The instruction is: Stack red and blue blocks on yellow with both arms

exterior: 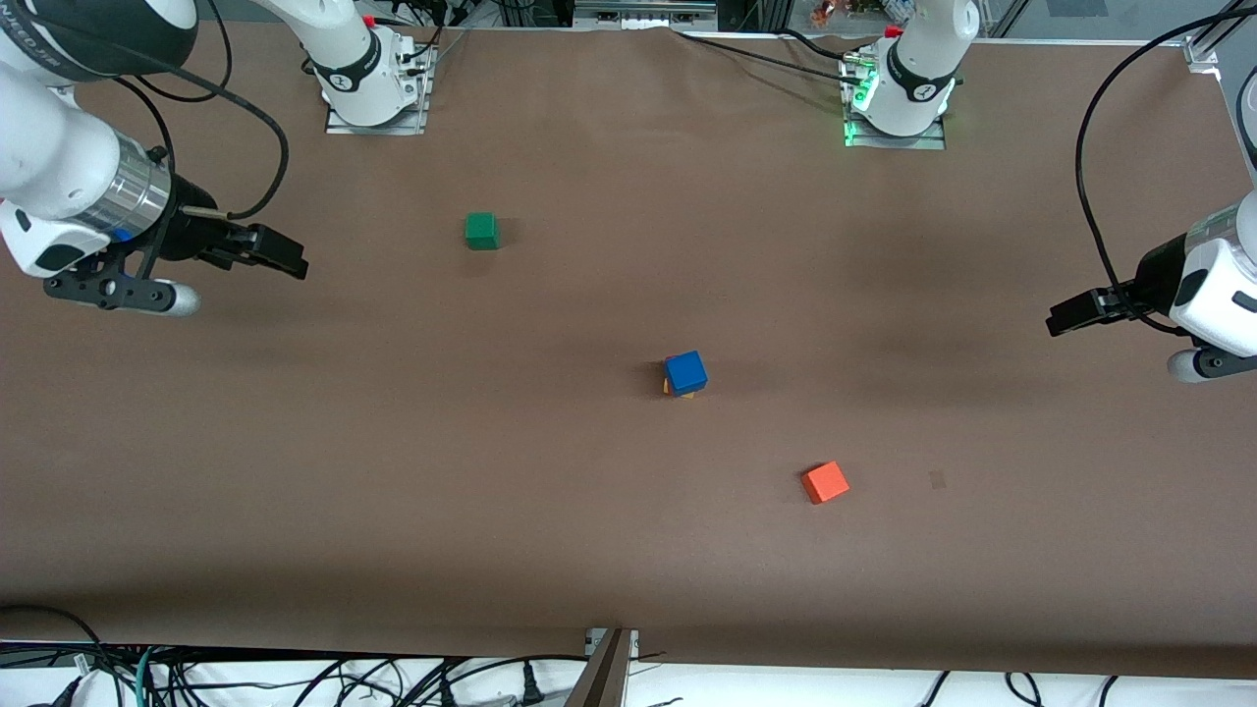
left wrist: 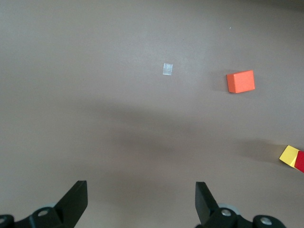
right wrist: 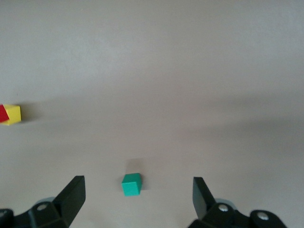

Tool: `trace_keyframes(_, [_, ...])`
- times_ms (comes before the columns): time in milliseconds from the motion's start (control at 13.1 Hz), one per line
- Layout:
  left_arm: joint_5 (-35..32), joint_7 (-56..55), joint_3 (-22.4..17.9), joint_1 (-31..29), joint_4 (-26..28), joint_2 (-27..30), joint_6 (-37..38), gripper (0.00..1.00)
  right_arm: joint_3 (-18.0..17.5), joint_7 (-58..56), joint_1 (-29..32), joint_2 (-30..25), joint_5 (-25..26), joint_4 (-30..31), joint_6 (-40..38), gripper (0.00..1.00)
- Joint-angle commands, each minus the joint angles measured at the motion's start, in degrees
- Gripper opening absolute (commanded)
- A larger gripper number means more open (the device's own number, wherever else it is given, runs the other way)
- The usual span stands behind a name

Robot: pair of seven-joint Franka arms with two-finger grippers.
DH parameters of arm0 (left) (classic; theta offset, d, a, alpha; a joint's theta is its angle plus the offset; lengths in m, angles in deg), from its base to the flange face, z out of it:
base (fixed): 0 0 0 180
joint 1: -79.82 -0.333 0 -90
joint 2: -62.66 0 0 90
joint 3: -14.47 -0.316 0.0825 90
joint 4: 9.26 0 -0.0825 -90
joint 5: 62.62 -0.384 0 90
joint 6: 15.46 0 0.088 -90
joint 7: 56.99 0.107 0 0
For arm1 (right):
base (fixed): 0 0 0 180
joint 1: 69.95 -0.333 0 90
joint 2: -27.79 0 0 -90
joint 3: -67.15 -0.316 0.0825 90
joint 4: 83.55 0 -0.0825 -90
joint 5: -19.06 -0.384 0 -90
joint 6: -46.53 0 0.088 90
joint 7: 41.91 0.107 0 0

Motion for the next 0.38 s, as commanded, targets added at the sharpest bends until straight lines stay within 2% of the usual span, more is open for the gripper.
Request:
trace_keyframes(0, [1.2, 1.2, -0.1, 0.0, -0.2, 0.2, -0.2, 1.0, 0.4, -5.2, -0.2, 0.2, 0.8, 1.0, 1.3, 1.0])
trace_keyframes(305, [1.3, 1.2, -0.1, 0.0, -0.2, 0.2, -0.2, 1.0, 0.3, -7.5, 0.1, 0.7, 3.3, -1.0, 1.0, 1.0])
